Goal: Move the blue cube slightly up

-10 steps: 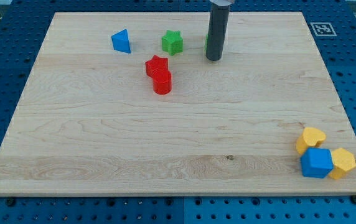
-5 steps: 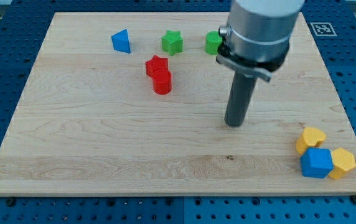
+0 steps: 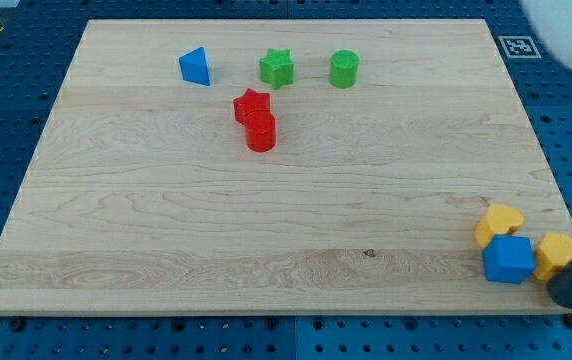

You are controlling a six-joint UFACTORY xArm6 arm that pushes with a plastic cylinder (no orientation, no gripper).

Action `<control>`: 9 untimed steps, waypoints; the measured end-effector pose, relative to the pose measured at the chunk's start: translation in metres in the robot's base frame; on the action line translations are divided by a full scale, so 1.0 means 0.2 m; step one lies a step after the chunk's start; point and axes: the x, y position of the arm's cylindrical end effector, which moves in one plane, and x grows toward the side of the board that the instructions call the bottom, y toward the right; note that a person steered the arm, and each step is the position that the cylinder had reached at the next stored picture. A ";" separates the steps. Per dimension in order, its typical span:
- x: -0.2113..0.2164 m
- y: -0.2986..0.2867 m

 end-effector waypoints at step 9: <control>-0.09 -0.46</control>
